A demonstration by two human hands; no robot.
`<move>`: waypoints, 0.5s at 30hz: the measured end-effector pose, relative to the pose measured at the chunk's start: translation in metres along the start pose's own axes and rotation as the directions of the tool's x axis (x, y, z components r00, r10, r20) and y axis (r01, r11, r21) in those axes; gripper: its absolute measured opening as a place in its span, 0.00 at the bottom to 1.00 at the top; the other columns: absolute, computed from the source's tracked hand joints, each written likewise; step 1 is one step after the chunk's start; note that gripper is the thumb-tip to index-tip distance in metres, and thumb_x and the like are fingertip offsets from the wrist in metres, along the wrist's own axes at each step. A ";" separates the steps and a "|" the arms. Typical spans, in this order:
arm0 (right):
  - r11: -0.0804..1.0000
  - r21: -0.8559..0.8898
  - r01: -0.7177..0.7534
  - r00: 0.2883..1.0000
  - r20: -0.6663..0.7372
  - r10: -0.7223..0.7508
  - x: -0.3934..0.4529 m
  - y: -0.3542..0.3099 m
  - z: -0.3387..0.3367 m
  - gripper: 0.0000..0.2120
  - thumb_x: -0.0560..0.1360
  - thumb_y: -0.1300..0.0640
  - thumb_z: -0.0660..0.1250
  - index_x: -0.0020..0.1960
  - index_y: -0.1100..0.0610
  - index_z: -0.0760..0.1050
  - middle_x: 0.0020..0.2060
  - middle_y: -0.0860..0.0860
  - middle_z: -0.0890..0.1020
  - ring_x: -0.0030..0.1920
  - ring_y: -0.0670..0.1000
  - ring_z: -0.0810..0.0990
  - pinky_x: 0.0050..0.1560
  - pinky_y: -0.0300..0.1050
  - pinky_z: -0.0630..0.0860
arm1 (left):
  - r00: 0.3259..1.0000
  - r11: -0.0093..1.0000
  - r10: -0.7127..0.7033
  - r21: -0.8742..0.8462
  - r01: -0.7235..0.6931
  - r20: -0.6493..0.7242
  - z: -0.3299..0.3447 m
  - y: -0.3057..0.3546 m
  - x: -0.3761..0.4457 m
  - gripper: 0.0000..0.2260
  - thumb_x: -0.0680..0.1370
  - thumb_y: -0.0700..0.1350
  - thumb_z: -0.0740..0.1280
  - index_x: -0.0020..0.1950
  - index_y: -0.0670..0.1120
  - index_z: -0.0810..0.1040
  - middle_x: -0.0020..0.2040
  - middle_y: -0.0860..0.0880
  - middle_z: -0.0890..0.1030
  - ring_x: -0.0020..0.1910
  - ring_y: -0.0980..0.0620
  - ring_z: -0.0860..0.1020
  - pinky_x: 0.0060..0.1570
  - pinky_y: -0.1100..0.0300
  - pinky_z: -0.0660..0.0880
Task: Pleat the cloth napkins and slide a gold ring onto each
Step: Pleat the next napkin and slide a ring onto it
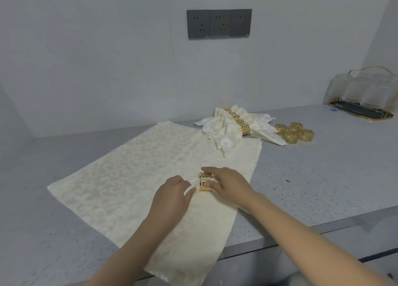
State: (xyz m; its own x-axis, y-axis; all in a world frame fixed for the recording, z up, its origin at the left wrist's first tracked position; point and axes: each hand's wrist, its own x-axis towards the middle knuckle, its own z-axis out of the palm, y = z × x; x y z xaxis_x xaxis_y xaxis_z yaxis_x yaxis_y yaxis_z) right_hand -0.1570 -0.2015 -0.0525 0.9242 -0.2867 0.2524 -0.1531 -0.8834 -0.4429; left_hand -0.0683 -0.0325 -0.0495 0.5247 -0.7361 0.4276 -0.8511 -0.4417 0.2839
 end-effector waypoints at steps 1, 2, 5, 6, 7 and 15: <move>1.000 0.001 -0.017 1.000 -0.011 0.017 0.000 0.001 0.003 0.21 0.78 0.47 0.62 0.69 0.50 0.68 0.59 0.50 0.79 0.57 0.53 0.76 0.54 0.45 0.70 | 0.999 0.998 0.036 0.048 -0.036 0.001 0.001 0.001 -0.001 0.10 0.78 0.48 0.66 0.42 0.44 0.80 0.41 0.48 0.76 0.41 0.48 0.77 0.36 0.58 0.69; 0.999 0.018 -0.029 0.999 -0.023 0.029 0.000 0.001 0.005 0.19 0.78 0.47 0.62 0.67 0.51 0.68 0.57 0.51 0.80 0.55 0.53 0.76 0.52 0.46 0.71 | 0.996 0.992 0.086 0.092 -0.086 0.007 0.001 0.001 -0.003 0.09 0.74 0.46 0.71 0.36 0.44 0.80 0.35 0.49 0.75 0.34 0.47 0.76 0.30 0.60 0.66; 0.995 0.063 -0.073 0.994 -0.076 0.078 -0.002 0.000 0.010 0.15 0.79 0.47 0.61 0.64 0.51 0.71 0.53 0.51 0.80 0.53 0.53 0.76 0.50 0.48 0.71 | 0.994 0.974 0.105 0.200 -0.105 0.013 -0.001 0.006 -0.006 0.10 0.63 0.45 0.80 0.29 0.46 0.79 0.27 0.51 0.72 0.23 0.50 0.72 0.25 0.64 0.58; 0.997 0.037 -0.069 0.991 -0.115 0.073 -0.002 -0.001 0.012 0.16 0.79 0.47 0.61 0.64 0.50 0.72 0.51 0.52 0.80 0.52 0.53 0.77 0.49 0.47 0.71 | 0.996 0.967 0.085 0.239 -0.086 0.013 -0.001 0.010 -0.008 0.09 0.64 0.47 0.79 0.31 0.47 0.81 0.28 0.50 0.74 0.25 0.50 0.73 0.26 0.64 0.58; 0.998 0.000 -0.067 0.986 -0.153 0.066 -0.004 -0.002 0.015 0.16 0.79 0.46 0.60 0.65 0.49 0.72 0.48 0.52 0.80 0.50 0.53 0.77 0.48 0.45 0.69 | 0.997 0.958 0.075 0.275 -0.080 0.028 -0.003 0.016 -0.009 0.09 0.70 0.50 0.75 0.36 0.46 0.82 0.33 0.49 0.76 0.30 0.49 0.76 0.29 0.62 0.60; 0.906 0.387 -0.171 0.976 -0.060 0.210 -0.013 0.002 0.015 0.20 0.80 0.42 0.52 0.70 0.42 0.67 0.56 0.49 0.75 0.62 0.47 0.69 0.65 0.44 0.64 | 0.988 0.989 -0.151 0.012 0.150 0.027 -0.013 0.018 0.006 0.26 0.81 0.58 0.54 0.35 0.42 0.79 0.44 0.47 0.77 0.49 0.49 0.74 0.47 0.54 0.71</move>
State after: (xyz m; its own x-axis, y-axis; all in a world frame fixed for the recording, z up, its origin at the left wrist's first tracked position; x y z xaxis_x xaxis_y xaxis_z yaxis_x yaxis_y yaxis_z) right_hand -0.1635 -0.1936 -0.0695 0.8485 -0.4879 0.2049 -0.1618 -0.6078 -0.7774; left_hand -0.0803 -0.0382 -0.0312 0.6462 -0.6747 0.3567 -0.7626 -0.5537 0.3343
